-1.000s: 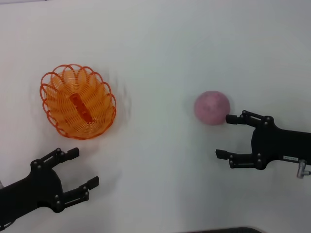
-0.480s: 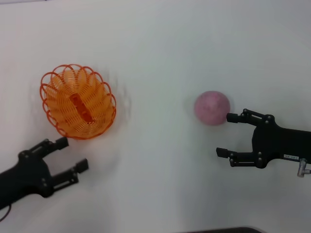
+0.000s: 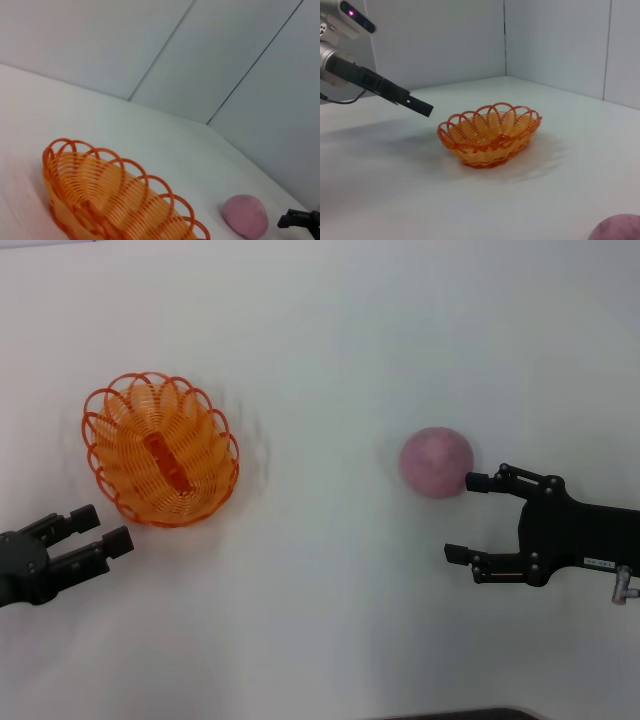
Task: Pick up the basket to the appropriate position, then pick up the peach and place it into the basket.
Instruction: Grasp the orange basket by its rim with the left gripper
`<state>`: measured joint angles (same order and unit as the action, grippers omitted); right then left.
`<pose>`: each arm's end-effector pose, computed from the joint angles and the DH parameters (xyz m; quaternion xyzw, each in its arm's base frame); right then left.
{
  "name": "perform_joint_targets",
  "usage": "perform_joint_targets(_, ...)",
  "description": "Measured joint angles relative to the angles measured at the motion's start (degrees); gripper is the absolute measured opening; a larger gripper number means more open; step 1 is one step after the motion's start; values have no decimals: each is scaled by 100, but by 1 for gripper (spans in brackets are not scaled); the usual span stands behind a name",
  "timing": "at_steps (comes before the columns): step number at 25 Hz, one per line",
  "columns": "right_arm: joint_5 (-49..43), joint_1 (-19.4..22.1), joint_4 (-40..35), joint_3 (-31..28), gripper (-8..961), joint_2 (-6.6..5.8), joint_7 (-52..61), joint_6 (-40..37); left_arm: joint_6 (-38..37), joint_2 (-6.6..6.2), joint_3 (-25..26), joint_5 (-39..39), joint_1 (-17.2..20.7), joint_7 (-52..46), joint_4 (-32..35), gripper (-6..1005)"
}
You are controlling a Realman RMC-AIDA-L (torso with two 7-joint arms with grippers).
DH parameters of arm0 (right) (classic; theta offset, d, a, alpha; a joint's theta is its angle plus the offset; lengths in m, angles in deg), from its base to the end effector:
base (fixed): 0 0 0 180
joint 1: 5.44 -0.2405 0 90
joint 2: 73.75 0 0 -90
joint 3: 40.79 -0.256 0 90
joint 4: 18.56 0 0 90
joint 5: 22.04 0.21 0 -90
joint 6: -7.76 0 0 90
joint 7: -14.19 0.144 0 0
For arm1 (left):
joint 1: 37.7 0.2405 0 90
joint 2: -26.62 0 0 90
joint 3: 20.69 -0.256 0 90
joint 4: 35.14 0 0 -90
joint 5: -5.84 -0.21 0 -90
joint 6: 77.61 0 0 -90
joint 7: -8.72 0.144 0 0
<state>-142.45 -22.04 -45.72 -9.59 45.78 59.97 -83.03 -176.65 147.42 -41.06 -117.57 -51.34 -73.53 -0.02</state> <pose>0.3425 0.2292 -0.0269 -0.9479 0.1405 0.2157 0.1878 -0.3492 0.2149 0.0076 -0.8426 -0.4194 -0.3005 0.1543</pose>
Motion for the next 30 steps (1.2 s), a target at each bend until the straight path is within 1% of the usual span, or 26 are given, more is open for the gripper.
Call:
perform_joint_targets(3, 0, -6, 0, 0, 945, 0, 1, -1, 17, -37, -53, -176, -150, -308, 105, 841)
perform_joint_targets(7, 0, -31, 0, 0, 945, 0, 1, -1, 85, -85, -199, -537, -482, -1006, 406, 841)
perform_joint_targets(13, -7, -69, 0, 25, 945, 7, 1, 0, 216, -45, -231, -834, -874, -1741, 1213, 841)
perform_joint_targets(16, -9, -71, 0, 34, 946, 8, 1, 1, 325, -66, -333, -956, -1066, -2002, 1452, 841)
perform_joint_targets(20, -18, -80, 0, 46, 946, 9, 1, 4, 674, -129, -712, -1189, -1372, -2363, 1631, 841)
perform_joint_targets(21, -21, -85, 1, 49, 946, 9, 1, 3, 835, -148, -951, -1278, -1529, -2502, 1715, 841)
perform_joint_targets(22, -23, -89, 0, 50, 946, 9, 1, 2, 835, -148, -951, -1278, -1529, -2502, 1715, 841)
perform_joint_targets(23, -25, -90, 0, 51, 946, 9, 1, 2, 939, -151, -1108, -1307, -1631, -2587, 1792, 841)
perform_joint_targets(24, -26, -92, 0, 52, 946, 9, 1, 1, 943, -151, -1122, -1307, -1640, -2591, 1799, 841)
perform_joint_targets(26, -30, -95, 0, 57, 946, 7, 2, -1, 1307, -152, -1616, -1321, -1826, -2831, 1990, 841)
perform_joint_targets(27, -32, -95, 0, 59, 946, 2, 1, -3, 1307, -152, -1616, -1321, -1826, -2831, 1990, 841)
perform_joint_targets(30, -36, -97, 0, 62, 946, -8, 1, -9, 1653, -180, -2072, -1391, -2002, -3019, 2040, 842)
